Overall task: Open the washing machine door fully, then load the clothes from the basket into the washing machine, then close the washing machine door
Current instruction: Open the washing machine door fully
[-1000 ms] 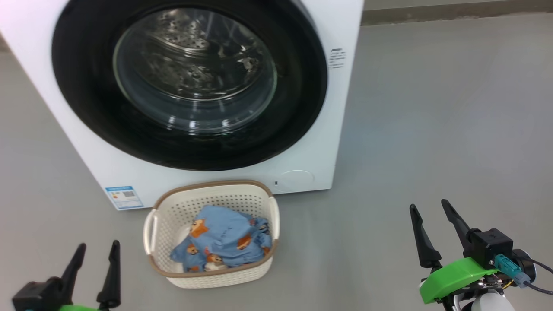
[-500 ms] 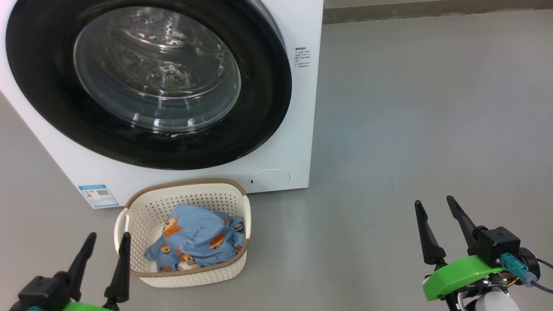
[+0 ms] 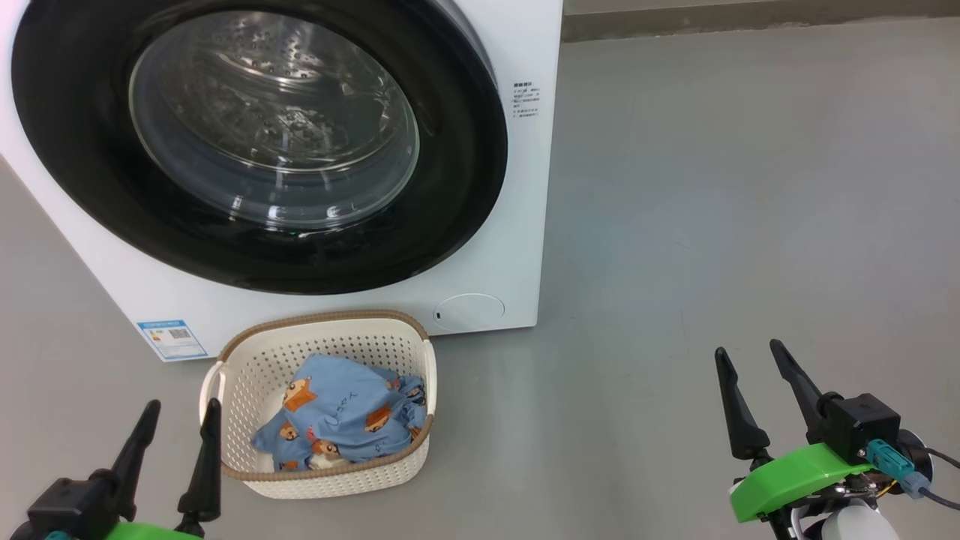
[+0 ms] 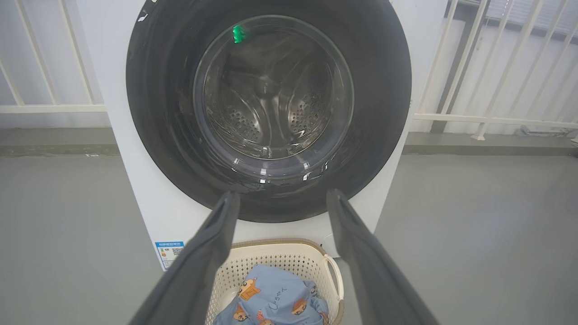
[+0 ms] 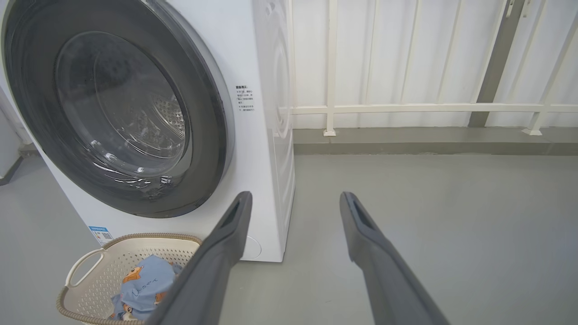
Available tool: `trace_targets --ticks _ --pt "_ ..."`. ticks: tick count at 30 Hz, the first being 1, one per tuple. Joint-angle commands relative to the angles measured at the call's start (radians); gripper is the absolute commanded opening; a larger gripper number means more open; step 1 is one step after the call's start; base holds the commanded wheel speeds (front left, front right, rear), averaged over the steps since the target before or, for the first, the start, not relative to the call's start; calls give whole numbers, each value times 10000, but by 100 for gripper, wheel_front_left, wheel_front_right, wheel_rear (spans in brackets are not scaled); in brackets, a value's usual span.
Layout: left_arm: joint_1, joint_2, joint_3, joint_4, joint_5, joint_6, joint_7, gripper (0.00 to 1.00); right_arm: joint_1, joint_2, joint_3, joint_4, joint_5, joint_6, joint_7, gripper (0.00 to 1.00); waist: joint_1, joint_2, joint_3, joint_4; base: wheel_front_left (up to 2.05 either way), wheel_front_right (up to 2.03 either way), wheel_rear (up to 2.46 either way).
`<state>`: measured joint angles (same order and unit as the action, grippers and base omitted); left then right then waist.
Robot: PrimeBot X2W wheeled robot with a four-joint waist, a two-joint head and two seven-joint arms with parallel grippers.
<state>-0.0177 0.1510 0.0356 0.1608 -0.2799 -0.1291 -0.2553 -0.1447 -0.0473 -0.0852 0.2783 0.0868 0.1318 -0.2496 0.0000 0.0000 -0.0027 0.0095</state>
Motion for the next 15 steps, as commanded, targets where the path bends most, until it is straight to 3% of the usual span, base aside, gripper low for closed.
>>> trace_targets --ticks 1,15 --pt "-162 277 287 -303 -15 -16 -65 100 -232 -30 219 -240 69 -11 -122 100 0 0 -15 8 0 0 0" --pt "33 97 161 -572 100 -16 -65 100 -549 -30 80 -25 994 -11 -122 100 0 0 42 161 0 0 0"
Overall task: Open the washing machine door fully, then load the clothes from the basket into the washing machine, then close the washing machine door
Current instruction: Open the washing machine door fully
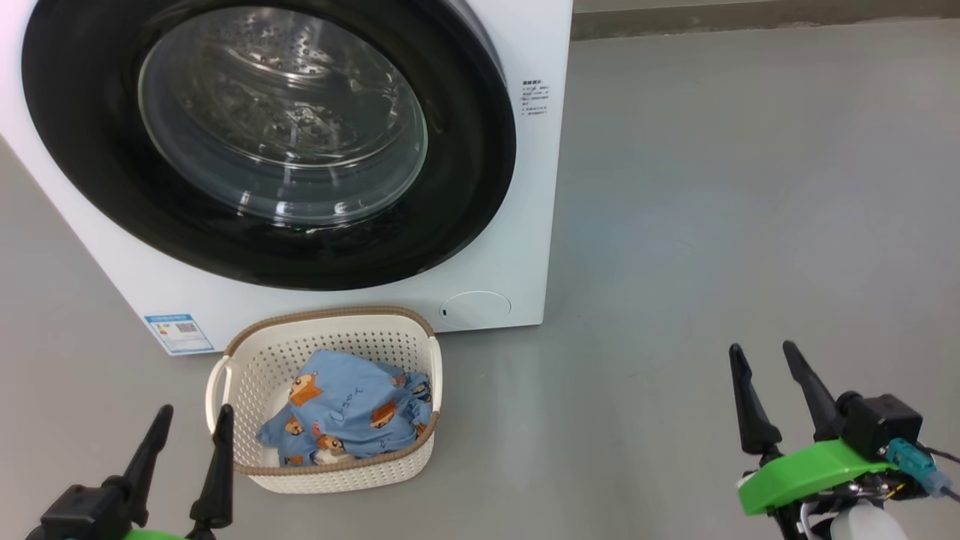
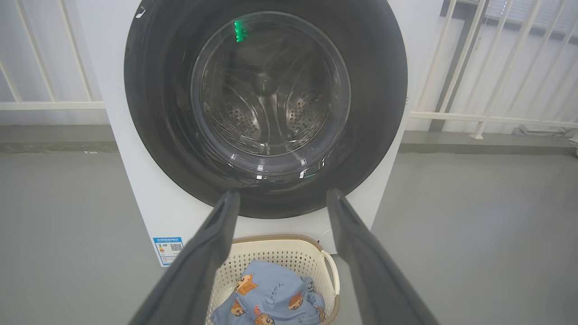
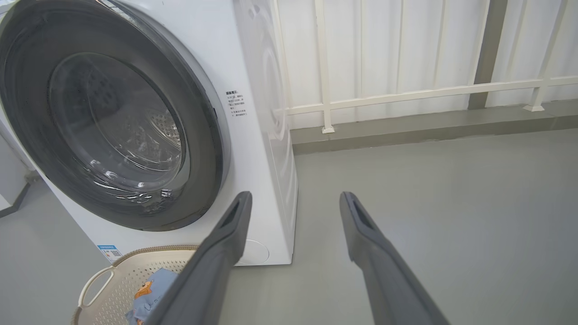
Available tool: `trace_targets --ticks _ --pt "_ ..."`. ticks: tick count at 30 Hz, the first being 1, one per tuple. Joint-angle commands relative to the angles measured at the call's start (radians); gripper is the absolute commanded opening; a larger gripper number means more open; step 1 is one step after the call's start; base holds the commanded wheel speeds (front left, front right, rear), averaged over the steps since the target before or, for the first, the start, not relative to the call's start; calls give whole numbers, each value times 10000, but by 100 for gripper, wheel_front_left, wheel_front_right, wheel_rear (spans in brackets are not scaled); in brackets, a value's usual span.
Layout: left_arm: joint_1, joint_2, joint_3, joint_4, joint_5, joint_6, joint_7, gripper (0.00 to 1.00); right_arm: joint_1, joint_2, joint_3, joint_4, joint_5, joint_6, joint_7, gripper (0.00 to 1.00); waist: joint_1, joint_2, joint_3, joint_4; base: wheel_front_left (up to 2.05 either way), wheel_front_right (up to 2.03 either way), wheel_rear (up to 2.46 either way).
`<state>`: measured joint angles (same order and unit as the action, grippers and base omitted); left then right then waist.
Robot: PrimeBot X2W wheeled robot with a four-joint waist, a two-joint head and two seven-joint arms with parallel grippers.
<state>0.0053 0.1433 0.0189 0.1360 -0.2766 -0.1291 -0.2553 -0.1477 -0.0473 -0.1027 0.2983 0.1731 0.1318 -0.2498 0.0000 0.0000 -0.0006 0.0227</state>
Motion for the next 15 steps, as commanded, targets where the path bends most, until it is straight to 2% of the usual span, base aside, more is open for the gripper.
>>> trace_targets --ticks 1,7,12,15 --pt "-170 150 312 -358 79 -16 -65 100 -576 -30 234 -215 227 -11 -120 100 0 0 33 51 0 0 0" --pt "-54 77 282 -479 38 -16 -65 100 -962 -30 115 -97 862 -11 -120 100 0 0 125 159 0 0 0" --pt "-82 145 154 -468 -45 -16 -65 100 -1621 -30 -141 126 2460 -11 -120 100 0 0 305 304 0 0 0" --pt "-141 161 46 -449 -97 -16 -65 100 -2077 -30 -206 287 3031 -11 -120 100 0 0 411 419 0 0 0"
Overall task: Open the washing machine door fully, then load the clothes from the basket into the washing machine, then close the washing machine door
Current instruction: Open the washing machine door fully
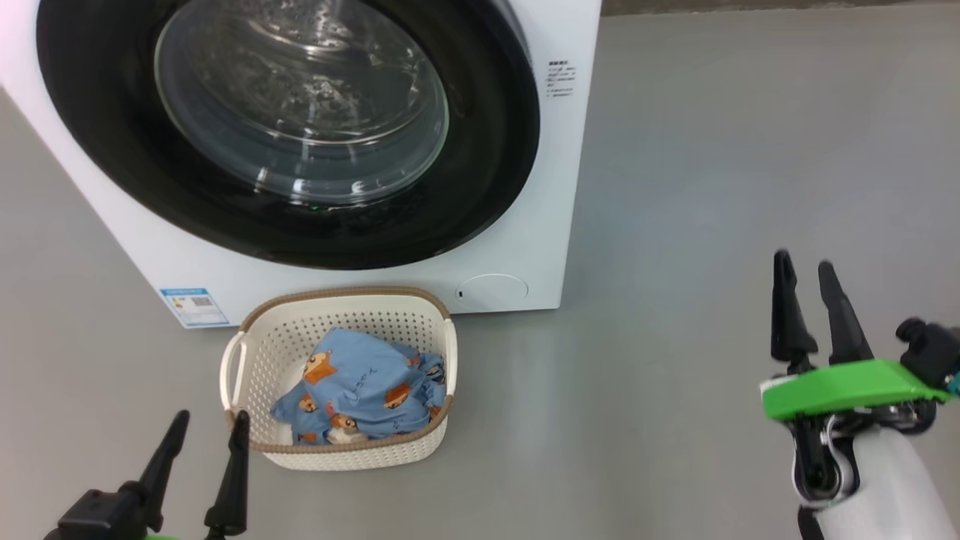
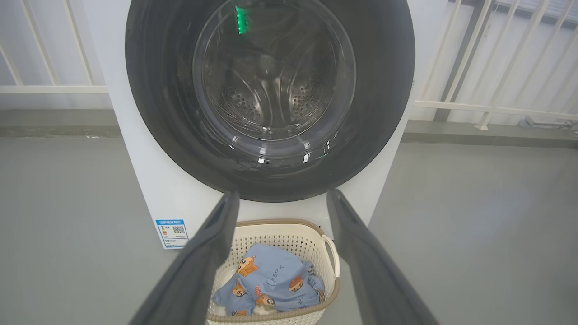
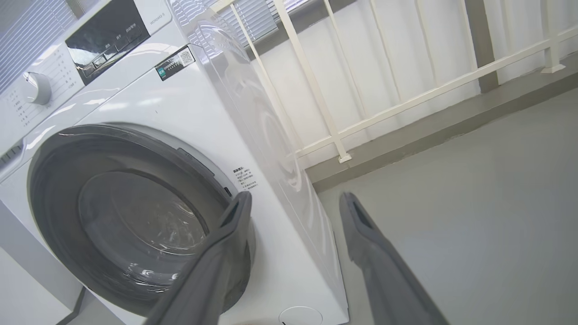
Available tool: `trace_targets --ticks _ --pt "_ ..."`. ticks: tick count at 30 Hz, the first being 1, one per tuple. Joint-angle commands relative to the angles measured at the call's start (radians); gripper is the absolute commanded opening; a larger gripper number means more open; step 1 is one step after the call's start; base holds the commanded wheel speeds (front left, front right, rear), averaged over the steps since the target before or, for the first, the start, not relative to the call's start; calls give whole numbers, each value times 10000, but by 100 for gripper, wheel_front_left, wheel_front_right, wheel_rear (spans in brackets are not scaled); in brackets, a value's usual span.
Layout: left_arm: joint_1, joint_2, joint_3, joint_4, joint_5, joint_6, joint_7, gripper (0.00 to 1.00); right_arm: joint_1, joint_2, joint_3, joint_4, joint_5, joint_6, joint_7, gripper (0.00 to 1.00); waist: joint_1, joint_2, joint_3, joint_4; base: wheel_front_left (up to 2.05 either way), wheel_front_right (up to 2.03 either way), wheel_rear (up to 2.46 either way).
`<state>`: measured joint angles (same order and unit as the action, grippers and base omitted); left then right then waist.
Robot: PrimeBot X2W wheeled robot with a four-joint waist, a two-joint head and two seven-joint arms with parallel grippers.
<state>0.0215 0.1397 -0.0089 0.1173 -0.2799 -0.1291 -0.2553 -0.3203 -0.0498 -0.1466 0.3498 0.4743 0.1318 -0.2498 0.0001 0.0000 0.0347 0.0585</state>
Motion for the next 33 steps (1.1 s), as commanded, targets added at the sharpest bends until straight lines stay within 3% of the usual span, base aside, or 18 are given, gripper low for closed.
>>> trace_targets --ticks 1,11,12,13,15,23,33 --pt "-323 202 288 -253 -80 -16 -65 100 -495 -5 232 -170 218 -11 -120 100 -1 0 85 98 0 0 0" --pt "-638 375 -21 -225 -262 -16 -65 100 -1923 -5 -37 709 2963 -11 -120 100 -1 0 559 502 0 0 0" --pt "-664 387 -53 -223 -279 -16 -65 100 -2066 -5 -49 841 3331 -11 -120 80 -1 0 610 539 0 0 0" --pt "-693 399 -88 -224 -297 -16 -65 100 -2211 -5 -65 979 3696 -11 -120 47 -1 0 663 575 0 0 0" --pt "-757 423 -156 -234 -340 -16 -65 100 -2502 -5 -91 1255 4266 -11 -120 0 -1 0 774 650 0 0 0" --pt "-1072 521 -234 -344 -493 -16 -65 100 -3673 -5 -483 2069 5210 -11 381 0 -1 0 1265 1025 0 0 0" --pt "-1425 489 -411 -460 -600 -16 -65 100 -5209 -285 -1162 3057 5489 -11 2390 0 -1 0 1914 1355 0 0 0"
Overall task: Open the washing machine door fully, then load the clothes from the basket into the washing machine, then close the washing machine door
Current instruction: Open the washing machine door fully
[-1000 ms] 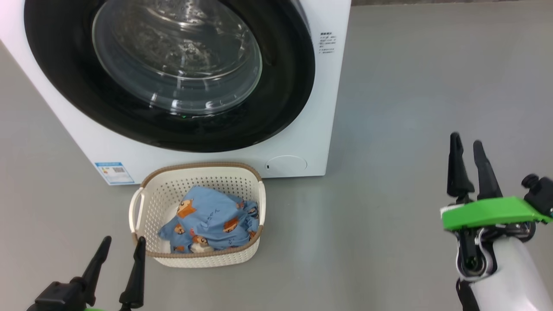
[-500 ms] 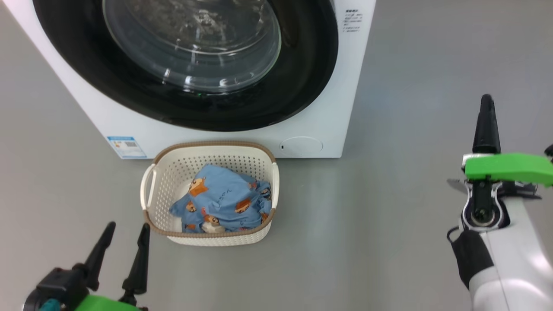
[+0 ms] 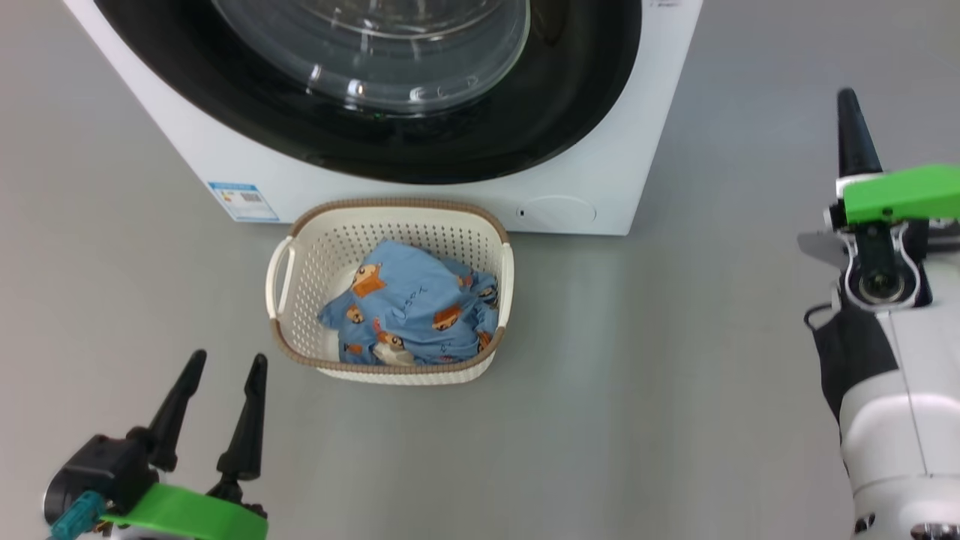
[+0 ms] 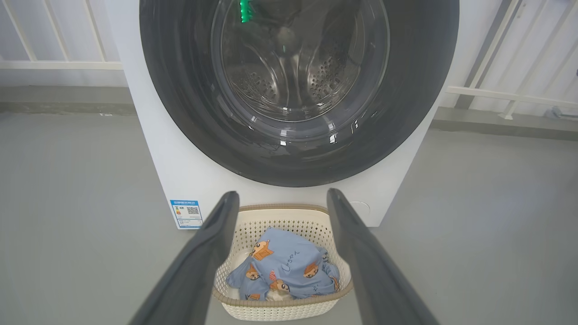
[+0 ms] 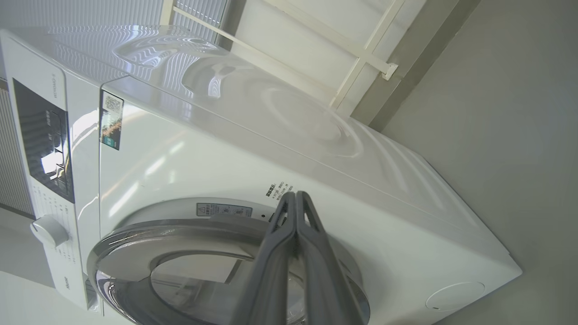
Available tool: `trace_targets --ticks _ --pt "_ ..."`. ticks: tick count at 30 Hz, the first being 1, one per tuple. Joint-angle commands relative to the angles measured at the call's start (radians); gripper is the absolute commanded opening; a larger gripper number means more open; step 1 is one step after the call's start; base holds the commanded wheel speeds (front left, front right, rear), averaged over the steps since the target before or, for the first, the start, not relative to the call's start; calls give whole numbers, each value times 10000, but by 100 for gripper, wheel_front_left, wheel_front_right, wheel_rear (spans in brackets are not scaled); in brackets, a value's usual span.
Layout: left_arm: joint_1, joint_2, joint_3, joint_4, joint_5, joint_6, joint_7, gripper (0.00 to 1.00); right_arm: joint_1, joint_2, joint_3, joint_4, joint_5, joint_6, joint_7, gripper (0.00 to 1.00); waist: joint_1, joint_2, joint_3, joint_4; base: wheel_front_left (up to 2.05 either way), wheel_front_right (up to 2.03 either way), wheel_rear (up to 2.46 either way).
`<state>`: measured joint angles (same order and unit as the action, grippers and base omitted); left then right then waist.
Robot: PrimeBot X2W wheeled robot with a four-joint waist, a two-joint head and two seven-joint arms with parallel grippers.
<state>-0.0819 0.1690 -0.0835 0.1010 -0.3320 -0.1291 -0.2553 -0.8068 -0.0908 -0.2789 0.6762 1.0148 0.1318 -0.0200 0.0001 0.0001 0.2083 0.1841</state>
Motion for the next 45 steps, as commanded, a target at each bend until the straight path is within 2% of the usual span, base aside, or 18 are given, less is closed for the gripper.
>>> trace_targets --ticks 1,10,17,25,34,45 --pt "-448 195 298 -323 -88 -16 -65 100 -520 125 78 -113 126 -11 320 0 -1 -1 246 106 0 0 0" --pt "-843 244 -61 -466 -226 -16 -65 100 -2176 83 -746 586 330 -11 2014 0 -1 -1 883 155 0 0 0" --pt "-1141 310 -260 -565 -373 -16 -65 100 -3756 188 -1272 1203 771 -11 4055 0 -1 -1 1498 230 0 0 0" --pt "-1442 322 -501 -636 -579 -16 -65 100 -5126 143 -1475 2119 43 -11 5201 0 -1 -1 2064 311 0 0 0" --pt "-1773 269 -739 -783 -854 -16 -65 100 -6936 51 -1956 3398 -1098 -11 5445 0 -1 -1 2637 461 0 0 0" --pt "-2045 183 -885 -857 -1068 -16 -65 100 -7926 205 -2176 4093 -1983 -11 5494 0 -1 -1 3101 579 0 0 0"
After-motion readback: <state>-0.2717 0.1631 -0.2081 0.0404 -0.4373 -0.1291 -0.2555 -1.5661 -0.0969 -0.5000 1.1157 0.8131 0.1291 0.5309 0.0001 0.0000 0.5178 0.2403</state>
